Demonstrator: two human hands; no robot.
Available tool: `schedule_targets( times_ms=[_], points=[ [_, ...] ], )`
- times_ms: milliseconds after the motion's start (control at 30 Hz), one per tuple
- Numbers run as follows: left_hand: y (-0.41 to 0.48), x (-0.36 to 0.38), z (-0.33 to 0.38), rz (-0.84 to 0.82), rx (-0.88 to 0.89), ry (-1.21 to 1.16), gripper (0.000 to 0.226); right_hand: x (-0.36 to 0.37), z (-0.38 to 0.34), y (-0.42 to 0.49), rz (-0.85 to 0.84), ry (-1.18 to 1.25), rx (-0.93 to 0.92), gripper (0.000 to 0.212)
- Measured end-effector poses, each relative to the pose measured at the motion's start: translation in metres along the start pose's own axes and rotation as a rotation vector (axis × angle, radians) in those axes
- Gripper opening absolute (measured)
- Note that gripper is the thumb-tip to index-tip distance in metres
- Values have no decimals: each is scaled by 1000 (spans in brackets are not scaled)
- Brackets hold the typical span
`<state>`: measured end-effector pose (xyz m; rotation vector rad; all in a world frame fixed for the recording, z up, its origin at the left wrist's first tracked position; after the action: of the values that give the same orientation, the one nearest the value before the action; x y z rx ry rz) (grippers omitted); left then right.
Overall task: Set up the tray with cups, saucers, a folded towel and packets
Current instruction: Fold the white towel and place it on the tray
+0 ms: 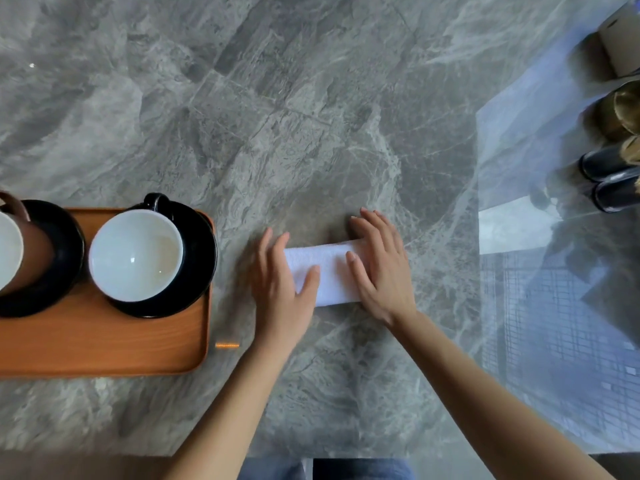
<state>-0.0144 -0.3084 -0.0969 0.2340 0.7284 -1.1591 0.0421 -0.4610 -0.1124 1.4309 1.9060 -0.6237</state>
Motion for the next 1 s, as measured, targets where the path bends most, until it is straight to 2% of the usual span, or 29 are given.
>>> schedule_targets(
  times_ms=[67, 200, 400, 533, 633, 700, 833, 967, 1000],
  points=[
    [-6, -16, -3, 15, -110, -150, 58, -7, 1, -2, 75, 42, 22, 44],
    [-36, -29, -14, -151, -508, -572, 38, -23, -4, -16, 188, -65, -25, 29],
    [-49, -21, -24, -187, -818, -896, 38, -12, -22, -30, 6, 0, -129, 28],
    [-33, -17, -23, -258, -927, -1024, 17, -12, -13, -24, -2, 13, -114, 28],
    [-22, -7, -14, -395, -852, -1028, 26, -9, -10, -23, -8, -25, -152, 31],
    [-17, -2, -7, -412, -737, -985, 32, -9, -10, -25, -4, -36, -185, 32],
    [-8, 3, 5, -254, -479, -736, 35, -10, -10, -27, -19, -15, -230, 29],
    [-2, 5, 17, -163, -262, -666, 8, -16, -7, -30, 35, 260, -66, 27],
    [-2, 3, 19, -159, -218, -666, 9, -19, -6, -32, 77, 345, -10, 30]
  ],
)
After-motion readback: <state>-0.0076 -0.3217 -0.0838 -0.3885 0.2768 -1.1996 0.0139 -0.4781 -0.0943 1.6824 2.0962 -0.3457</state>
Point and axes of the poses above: each hand's wrist, its own y-axis towards the middle knuckle, its own x-axis out of the palm, z = x × y, the point moved 4 cm from there along y, towards the middle knuckle, and after that the axes turned 3 degrees about z, right-handed, at the moved point
